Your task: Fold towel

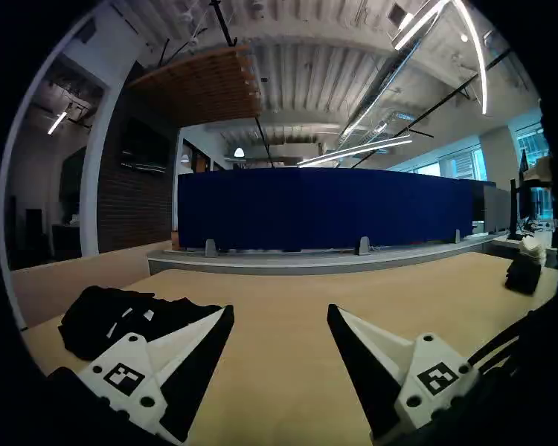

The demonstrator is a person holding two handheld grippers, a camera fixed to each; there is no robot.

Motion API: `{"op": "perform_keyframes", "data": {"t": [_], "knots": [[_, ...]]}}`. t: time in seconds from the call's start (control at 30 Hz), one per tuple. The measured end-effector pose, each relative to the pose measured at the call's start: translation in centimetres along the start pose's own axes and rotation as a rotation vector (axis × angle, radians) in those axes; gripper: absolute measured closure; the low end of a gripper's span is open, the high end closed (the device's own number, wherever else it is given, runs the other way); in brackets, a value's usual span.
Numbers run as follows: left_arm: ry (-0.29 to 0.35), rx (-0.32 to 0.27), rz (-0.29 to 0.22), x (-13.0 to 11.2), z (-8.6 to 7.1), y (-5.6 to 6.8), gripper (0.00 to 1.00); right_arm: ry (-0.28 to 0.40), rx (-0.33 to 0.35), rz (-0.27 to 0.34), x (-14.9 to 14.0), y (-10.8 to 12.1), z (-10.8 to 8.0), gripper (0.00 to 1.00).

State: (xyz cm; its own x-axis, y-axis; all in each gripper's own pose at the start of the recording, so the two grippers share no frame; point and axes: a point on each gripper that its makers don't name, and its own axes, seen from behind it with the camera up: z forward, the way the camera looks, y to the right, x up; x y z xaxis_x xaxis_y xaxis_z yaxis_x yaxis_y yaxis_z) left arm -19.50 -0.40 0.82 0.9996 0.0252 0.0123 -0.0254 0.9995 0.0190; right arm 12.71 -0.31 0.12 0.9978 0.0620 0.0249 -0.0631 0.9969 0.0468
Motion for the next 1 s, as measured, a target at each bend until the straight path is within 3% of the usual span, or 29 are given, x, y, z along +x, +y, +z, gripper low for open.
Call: {"op": "perform_keyframes", "data": {"t": [0.4, 0.6, 1.0], "knots": [[0.0, 0.0, 0.0, 0.0, 0.0, -0.1, 0.07, 0.03, -0.024, 0.059, -7.1, 2.2, -0.2, 0.0], [0.0, 0.0, 0.0, 0.0, 0.0, 0.0, 0.07, 0.02, -0.035, 0.041, -10.6, 3.1, 0.1, 0.0], [0.0, 0.0, 0.0, 0.0, 0.0, 0.0, 0.07, 0.034, -0.056, 0.005, -12.7, 3.5, 1.3, 0.01]]}}
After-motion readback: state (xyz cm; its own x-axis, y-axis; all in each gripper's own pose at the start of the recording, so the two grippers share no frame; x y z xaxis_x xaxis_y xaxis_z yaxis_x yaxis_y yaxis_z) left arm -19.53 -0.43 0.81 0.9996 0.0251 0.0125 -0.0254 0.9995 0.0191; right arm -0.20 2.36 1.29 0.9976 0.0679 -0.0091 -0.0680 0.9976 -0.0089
